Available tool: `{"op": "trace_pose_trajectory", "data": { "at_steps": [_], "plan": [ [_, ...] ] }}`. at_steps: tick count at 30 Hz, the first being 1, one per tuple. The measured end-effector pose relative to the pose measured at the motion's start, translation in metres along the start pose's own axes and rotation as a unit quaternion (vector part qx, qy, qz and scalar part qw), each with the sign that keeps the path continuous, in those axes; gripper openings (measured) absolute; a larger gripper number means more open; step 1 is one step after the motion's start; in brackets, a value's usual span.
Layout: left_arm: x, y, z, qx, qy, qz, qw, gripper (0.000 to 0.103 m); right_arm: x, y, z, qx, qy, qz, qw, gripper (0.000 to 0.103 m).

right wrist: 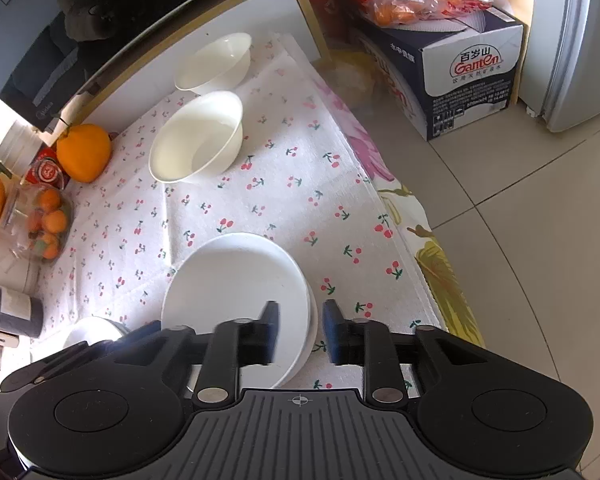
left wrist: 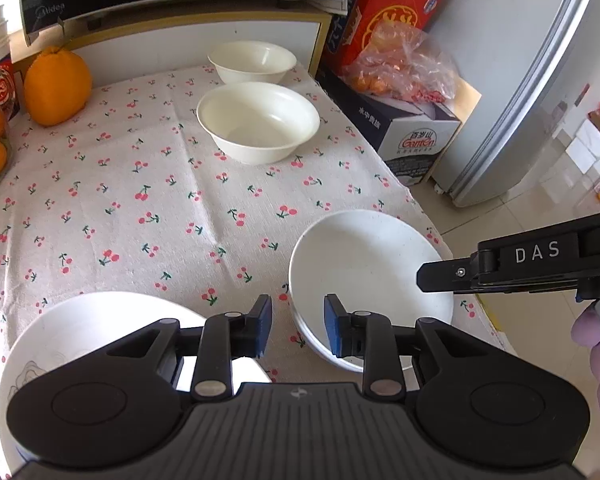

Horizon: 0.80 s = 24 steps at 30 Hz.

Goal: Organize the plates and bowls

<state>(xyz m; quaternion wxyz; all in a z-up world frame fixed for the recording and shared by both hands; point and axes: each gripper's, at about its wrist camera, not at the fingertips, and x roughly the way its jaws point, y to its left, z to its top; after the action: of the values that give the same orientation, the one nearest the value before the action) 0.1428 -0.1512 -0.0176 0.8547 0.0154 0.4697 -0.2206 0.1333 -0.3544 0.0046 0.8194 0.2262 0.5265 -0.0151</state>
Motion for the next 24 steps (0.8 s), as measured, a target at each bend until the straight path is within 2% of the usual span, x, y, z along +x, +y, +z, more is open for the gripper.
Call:
{"op": "trace_pose_trajectory", "data": {
  "at_steps": [2, 5, 6, 8, 10, 15, 21, 24],
  "plan": [
    [-0.003, 0.001, 0.0, -0.001, -0.005, -0.001, 1.0, 0.03, -0.002, 0.001, 0.0, -0.004, -0.004, 0.004, 1.0, 0.042],
    [-0.008, 0.001, 0.001, 0.0, -0.013, -0.001, 0.9999, 0.039, -0.005, 0.0, -0.001, -0.009, -0.013, 0.017, 1.0, 0.053],
    [-0.01, 0.002, 0.001, 0.0, -0.016, 0.001, 0.9999, 0.045, -0.006, -0.001, 0.0, -0.01, -0.015, 0.024, 1.0, 0.055],
    [-0.012, 0.003, 0.002, -0.001, -0.025, 0.007, 0.9997, 0.055, -0.008, -0.002, 0.0, -0.009, -0.019, 0.035, 0.999, 0.067],
    [-0.015, 0.004, 0.004, -0.002, -0.034, 0.012, 0.9993, 0.07, -0.012, -0.002, 0.001, -0.014, -0.029, 0.041, 0.999, 0.074],
    [-0.018, 0.007, 0.011, 0.01, -0.061, 0.032, 0.9976, 0.092, -0.019, 0.001, 0.009, -0.013, -0.055, 0.047, 0.997, 0.084],
    [-0.013, 0.013, 0.028, 0.065, -0.099, 0.067, 0.9907, 0.102, -0.019, 0.0, 0.035, 0.026, -0.08, 0.063, 0.994, 0.087],
    [-0.007, 0.017, 0.037, 0.089, -0.113, 0.076, 0.9866, 0.102, -0.014, 0.001, 0.05, 0.04, -0.093, 0.06, 0.993, 0.088]
  ]
}}
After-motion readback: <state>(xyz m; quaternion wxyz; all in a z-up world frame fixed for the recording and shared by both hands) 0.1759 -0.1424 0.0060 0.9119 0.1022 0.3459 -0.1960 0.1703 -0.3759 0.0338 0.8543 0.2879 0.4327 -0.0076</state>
